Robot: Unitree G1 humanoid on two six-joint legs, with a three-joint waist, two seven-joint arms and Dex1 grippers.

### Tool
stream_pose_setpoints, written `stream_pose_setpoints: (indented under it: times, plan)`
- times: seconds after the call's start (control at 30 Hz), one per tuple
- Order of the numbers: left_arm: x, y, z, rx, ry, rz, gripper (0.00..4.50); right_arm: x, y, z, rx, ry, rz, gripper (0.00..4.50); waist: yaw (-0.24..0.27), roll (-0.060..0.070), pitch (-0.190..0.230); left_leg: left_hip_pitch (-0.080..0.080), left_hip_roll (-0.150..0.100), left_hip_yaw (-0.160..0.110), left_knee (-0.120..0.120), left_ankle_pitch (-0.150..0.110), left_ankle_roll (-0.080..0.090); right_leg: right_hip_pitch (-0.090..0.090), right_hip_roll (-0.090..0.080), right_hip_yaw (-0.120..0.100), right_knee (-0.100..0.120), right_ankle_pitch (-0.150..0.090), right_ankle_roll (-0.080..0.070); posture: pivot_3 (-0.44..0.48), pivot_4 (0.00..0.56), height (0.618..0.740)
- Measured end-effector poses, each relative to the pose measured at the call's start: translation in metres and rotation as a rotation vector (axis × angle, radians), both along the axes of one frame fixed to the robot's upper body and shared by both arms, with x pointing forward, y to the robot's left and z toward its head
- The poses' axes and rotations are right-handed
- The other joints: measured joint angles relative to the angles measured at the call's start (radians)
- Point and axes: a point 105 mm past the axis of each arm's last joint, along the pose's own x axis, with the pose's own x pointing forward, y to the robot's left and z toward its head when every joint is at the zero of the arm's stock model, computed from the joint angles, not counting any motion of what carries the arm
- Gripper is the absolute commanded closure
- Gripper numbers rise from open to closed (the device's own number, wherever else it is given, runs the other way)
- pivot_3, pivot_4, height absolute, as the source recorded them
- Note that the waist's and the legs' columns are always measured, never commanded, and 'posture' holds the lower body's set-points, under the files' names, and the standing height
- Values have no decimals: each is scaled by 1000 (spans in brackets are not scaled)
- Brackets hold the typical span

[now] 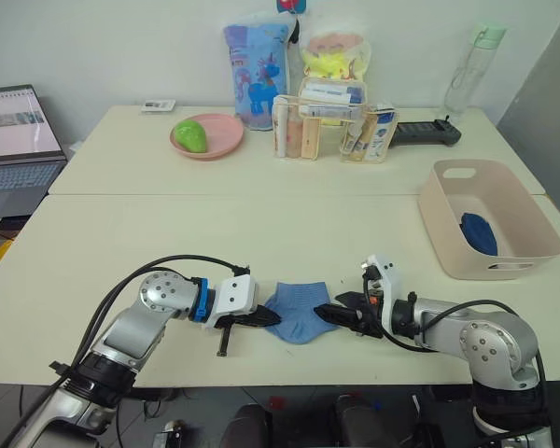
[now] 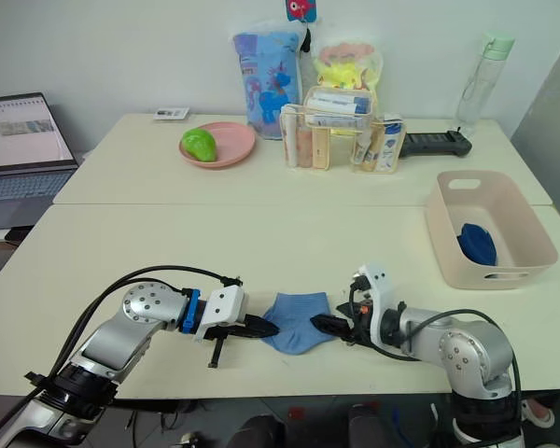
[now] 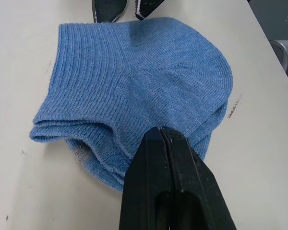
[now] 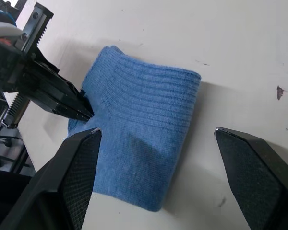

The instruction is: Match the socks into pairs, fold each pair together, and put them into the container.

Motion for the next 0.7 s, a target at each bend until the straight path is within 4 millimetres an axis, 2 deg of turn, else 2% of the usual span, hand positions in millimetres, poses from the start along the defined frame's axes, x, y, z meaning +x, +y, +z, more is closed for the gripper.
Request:
stream_pose_setpoints:
  times: [0.07, 0.3, 0.33, 0.4, 0.7]
  plan:
    - [0, 1, 0, 3, 3, 4, 4500, 2, 5, 0, 13, 7, 7, 403, -4, 0, -1, 1, 0, 0, 0, 0, 0, 0, 0, 0, 0, 0, 0, 0, 150, 703]
    - [2, 3, 1, 11, 14, 14, 4500, 2, 47, 1, 103, 52, 108, 403, -16, 0, -1, 3, 1, -1, -3, 0, 0, 1, 2, 1, 1, 0, -1, 0, 150, 703]
    - [2, 3, 1, 8, 20, 18, 4500, 1, 49, 1, 106, 61, 117, 579, -15, 1, -1, 3, 0, 0, -3, 0, 0, 1, 1, 1, 1, 0, -1, 0, 150, 703]
    - [2, 2, 1, 4, 26, 21, 4500, -1, 51, 1, 113, 78, 129, 1036, -13, 1, -1, 3, 0, -1, -2, 0, 0, 1, 1, 1, 1, 0, -1, 0, 150, 703]
    - [3, 3, 1, -7, 43, 35, 4500, 0, 43, 5, 130, 76, 113, 4182, -12, 1, -1, 2, 0, -1, -2, 0, 0, 0, 1, 1, 1, 0, -1, 0, 150, 703]
